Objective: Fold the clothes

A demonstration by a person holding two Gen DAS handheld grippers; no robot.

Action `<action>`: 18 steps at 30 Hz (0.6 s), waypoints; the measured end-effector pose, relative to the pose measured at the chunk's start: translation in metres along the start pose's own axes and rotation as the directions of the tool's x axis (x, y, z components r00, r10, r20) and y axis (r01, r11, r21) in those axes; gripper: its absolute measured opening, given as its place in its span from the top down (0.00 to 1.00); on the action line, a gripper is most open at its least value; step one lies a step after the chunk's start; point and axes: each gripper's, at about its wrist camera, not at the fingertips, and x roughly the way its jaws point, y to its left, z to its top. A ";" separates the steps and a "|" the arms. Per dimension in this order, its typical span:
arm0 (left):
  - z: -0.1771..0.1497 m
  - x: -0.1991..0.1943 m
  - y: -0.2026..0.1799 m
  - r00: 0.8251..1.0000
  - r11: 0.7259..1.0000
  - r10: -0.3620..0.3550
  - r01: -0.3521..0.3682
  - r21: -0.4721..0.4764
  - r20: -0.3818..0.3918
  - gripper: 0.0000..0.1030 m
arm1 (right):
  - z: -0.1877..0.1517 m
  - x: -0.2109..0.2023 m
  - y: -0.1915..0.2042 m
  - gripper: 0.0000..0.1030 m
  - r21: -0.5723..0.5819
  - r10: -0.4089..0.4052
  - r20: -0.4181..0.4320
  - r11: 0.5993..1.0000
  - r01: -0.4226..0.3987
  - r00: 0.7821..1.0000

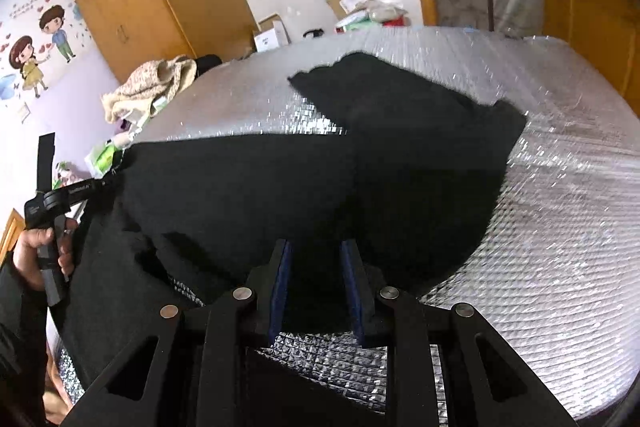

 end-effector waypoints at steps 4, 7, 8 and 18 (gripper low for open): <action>-0.014 -0.032 0.006 0.999 1.000 0.020 -0.020 -0.010 0.048 0.81 | 0.003 -0.011 -0.010 0.74 0.016 -0.028 0.027 1.000 0.027 0.999; -0.035 -0.065 0.005 0.995 1.000 -0.030 0.030 -0.005 0.093 0.81 | 0.000 -0.018 -0.018 0.74 0.049 -0.043 0.041 0.998 0.041 0.998; -0.045 -0.073 0.002 0.994 0.999 -0.049 0.048 0.008 0.096 0.81 | -0.002 -0.021 -0.021 0.74 0.059 -0.044 0.046 0.997 0.041 0.998; -0.127 -0.096 0.027 0.998 0.999 -0.028 0.031 -0.043 0.054 0.83 | -0.034 -0.040 -0.033 0.74 0.103 -0.054 0.022 0.993 0.052 0.998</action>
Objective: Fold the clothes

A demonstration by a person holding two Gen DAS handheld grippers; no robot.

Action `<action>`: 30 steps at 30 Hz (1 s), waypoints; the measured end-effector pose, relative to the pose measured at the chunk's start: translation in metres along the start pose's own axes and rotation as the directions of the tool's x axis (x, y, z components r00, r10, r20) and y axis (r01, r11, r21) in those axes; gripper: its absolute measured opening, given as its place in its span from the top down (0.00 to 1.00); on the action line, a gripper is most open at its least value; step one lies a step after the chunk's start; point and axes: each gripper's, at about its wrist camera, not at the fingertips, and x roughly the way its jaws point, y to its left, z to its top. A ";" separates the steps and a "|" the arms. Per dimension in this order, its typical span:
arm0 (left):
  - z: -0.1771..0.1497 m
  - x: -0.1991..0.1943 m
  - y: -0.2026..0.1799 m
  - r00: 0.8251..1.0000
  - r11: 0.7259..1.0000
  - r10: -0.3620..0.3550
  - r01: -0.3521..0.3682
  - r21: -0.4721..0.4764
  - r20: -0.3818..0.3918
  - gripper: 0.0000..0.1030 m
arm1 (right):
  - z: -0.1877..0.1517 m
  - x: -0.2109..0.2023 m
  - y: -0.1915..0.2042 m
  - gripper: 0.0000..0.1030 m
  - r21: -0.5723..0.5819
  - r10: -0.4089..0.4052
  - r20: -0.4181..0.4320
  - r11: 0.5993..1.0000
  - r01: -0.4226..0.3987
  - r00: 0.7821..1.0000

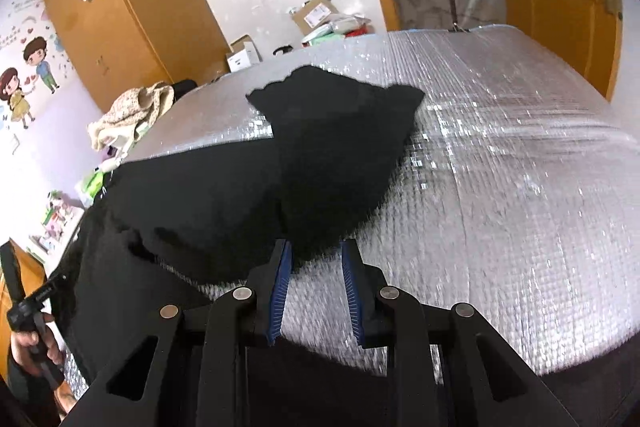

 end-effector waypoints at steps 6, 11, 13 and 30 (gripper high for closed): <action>-0.011 -0.014 0.015 0.999 0.999 0.047 -0.047 0.004 0.014 0.87 | -0.005 -0.002 -0.002 0.74 0.011 0.005 -0.003 1.000 -0.005 1.000; -0.017 -0.023 0.024 0.994 0.994 0.105 -0.105 -0.020 0.010 0.87 | -0.001 -0.005 0.006 0.74 -0.006 0.009 0.010 1.000 -0.009 1.000; -0.014 -0.029 0.019 0.990 0.990 0.140 -0.140 -0.019 0.009 0.87 | 0.002 -0.005 0.012 0.74 -0.017 0.005 0.016 1.000 -0.005 1.000; -0.014 0.001 -0.091 0.987 0.976 -0.162 0.161 0.146 -0.002 0.86 | 0.070 0.036 -0.059 0.70 0.257 0.011 0.034 0.966 -0.019 0.999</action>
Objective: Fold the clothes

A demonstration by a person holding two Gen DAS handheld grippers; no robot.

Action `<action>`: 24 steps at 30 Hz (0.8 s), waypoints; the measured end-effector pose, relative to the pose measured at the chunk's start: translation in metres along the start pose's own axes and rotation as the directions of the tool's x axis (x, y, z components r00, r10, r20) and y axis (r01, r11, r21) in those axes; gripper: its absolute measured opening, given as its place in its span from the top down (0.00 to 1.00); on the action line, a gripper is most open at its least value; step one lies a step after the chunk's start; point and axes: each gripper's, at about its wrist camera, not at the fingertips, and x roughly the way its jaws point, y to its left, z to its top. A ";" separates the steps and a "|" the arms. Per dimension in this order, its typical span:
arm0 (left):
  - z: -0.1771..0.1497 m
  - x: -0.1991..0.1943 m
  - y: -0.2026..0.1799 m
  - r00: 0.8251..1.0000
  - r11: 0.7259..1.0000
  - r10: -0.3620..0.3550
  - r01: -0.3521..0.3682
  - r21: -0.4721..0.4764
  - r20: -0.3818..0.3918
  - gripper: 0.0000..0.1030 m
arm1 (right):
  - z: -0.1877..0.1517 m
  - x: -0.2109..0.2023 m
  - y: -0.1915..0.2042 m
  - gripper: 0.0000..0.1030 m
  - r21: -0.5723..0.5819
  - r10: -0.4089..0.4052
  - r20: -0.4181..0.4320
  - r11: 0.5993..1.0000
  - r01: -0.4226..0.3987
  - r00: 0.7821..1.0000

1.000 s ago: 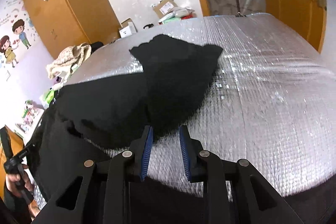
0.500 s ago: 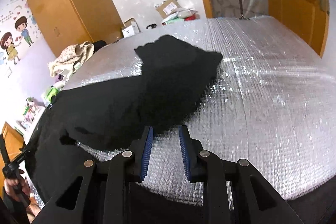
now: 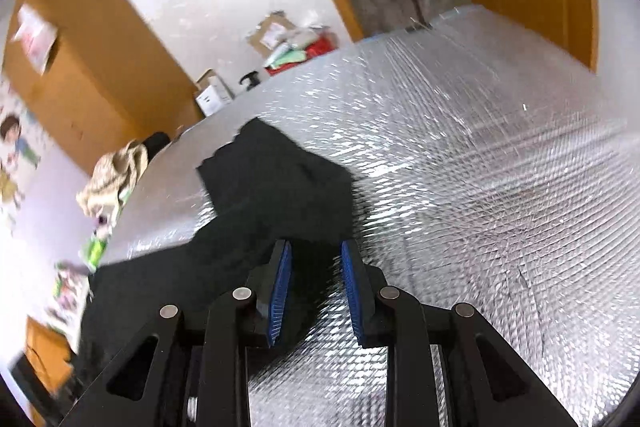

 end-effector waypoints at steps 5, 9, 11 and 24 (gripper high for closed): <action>-0.010 0.009 -0.006 1.000 1.000 0.000 0.000 0.014 -0.026 0.86 | 0.002 0.014 -0.009 0.56 0.070 0.074 -0.019 0.995 -0.073 0.997; -0.008 0.010 0.000 0.999 1.000 -0.022 0.022 -0.011 -0.027 0.85 | -0.001 0.007 0.005 0.94 0.025 0.109 -0.004 0.994 -0.109 0.994; -0.009 0.010 -0.001 0.999 1.000 -0.019 0.019 -0.010 -0.026 0.85 | -0.003 0.000 0.014 0.95 -0.015 0.117 0.007 0.993 -0.117 0.993; -0.007 0.012 0.000 0.999 1.000 -0.022 0.022 -0.019 -0.025 0.85 | -0.073 -0.063 0.034 0.91 -0.097 0.102 -0.072 0.989 -0.109 0.992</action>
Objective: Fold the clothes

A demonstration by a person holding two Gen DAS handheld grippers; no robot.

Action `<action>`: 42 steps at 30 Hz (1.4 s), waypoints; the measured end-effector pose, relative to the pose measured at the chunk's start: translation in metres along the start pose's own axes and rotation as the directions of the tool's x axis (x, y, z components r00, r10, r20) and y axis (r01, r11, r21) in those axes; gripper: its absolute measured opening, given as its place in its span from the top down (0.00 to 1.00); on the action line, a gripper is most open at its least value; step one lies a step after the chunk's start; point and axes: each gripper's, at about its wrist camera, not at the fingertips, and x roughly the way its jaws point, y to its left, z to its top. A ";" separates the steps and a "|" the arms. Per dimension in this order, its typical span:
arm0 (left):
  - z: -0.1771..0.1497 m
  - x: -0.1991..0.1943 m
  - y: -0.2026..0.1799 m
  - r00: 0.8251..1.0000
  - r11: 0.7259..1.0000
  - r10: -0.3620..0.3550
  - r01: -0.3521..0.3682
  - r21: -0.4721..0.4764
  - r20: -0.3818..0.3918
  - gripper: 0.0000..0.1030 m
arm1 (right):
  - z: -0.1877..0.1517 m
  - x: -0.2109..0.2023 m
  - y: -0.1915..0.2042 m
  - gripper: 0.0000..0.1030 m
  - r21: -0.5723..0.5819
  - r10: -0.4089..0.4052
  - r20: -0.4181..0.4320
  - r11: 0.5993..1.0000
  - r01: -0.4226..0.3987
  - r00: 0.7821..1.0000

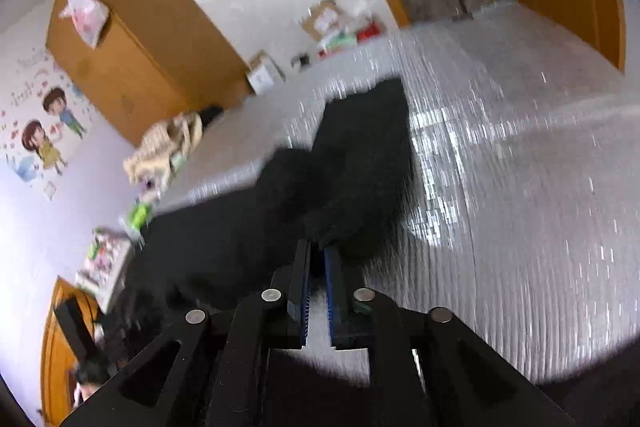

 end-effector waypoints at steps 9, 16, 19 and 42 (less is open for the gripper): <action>0.001 0.001 0.001 1.000 1.000 0.000 0.000 0.000 -0.002 0.85 | 0.033 -0.015 -0.026 0.64 0.030 -0.154 0.097 0.988 0.151 0.983; 0.000 0.001 0.000 1.000 1.000 -0.002 0.002 -0.002 -0.001 0.85 | 0.085 0.057 -0.028 0.61 -0.074 -0.186 0.006 0.980 0.186 0.983; 0.000 0.002 0.002 1.000 1.000 -0.007 0.007 -0.006 -0.001 0.85 | 0.094 0.090 -0.032 0.61 -0.103 -0.220 -0.036 0.971 0.216 0.975; 0.002 0.005 0.010 0.999 0.998 -0.044 0.044 -0.041 0.001 0.85 | 0.009 -0.072 -0.149 0.90 0.334 -0.478 0.128 0.846 0.416 0.869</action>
